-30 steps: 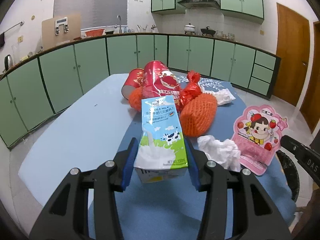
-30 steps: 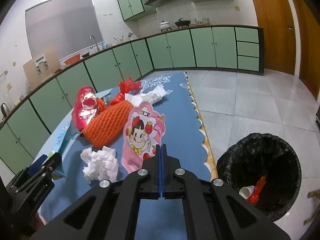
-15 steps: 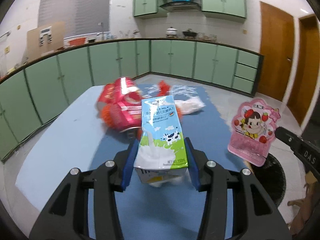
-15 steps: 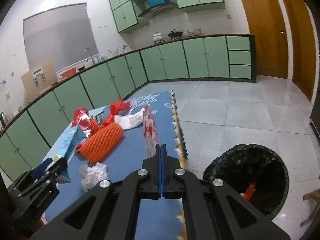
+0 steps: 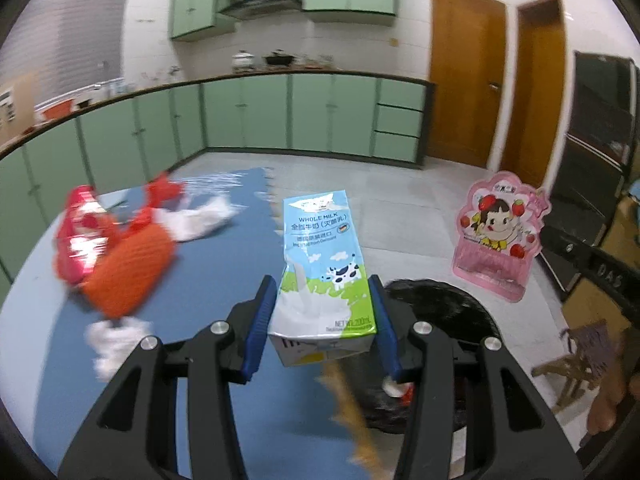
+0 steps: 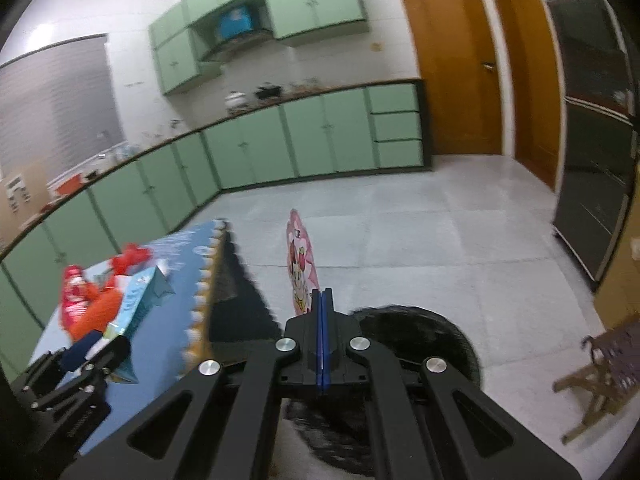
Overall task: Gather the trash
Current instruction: 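Carry the carton and card to the bin and release both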
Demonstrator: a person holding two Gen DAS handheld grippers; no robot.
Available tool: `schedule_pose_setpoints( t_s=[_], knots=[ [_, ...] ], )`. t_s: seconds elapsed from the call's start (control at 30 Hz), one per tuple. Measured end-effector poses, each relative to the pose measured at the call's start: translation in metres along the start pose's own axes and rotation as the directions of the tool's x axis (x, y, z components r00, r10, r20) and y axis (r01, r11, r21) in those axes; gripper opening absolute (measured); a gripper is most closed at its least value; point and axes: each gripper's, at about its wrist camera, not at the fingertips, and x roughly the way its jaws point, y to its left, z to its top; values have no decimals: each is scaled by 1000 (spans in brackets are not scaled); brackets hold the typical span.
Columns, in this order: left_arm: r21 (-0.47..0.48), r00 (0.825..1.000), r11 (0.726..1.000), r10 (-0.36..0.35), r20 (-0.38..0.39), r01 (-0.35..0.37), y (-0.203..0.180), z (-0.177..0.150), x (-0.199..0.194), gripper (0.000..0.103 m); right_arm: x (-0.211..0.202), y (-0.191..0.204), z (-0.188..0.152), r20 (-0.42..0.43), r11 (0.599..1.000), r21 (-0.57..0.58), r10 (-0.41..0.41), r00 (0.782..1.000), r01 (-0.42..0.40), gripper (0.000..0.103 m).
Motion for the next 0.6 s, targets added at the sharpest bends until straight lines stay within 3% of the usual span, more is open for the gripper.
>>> schedule_pose_setpoints(
  t_s=[0.17,0.43,0.5,0.53,0.6],
  knots=[
    [34,997,997,-68,-45,70,-49,0,35,45,24,-50,-16,-56,997,30,-67,996,68,0],
    [78,978,986,-137,-155,150,-98,-8,93,46,60,-90,-36,-140,995,64,-67,988,76,1],
    [87,978,985,-135,-157,150,-101,-9,98,50,67,-98,-39,-160,994,75,-68,985,81,3],
    [89,978,984,-138,-154,153,-102,-9,99,57,69,-100,-39,-167,993,75,-74,983,88,8],
    [91,979,984,-142,-148,156,-103,-7,98,60,69,-106,-39,-172,992,87,-79,982,95,17]
  ],
)
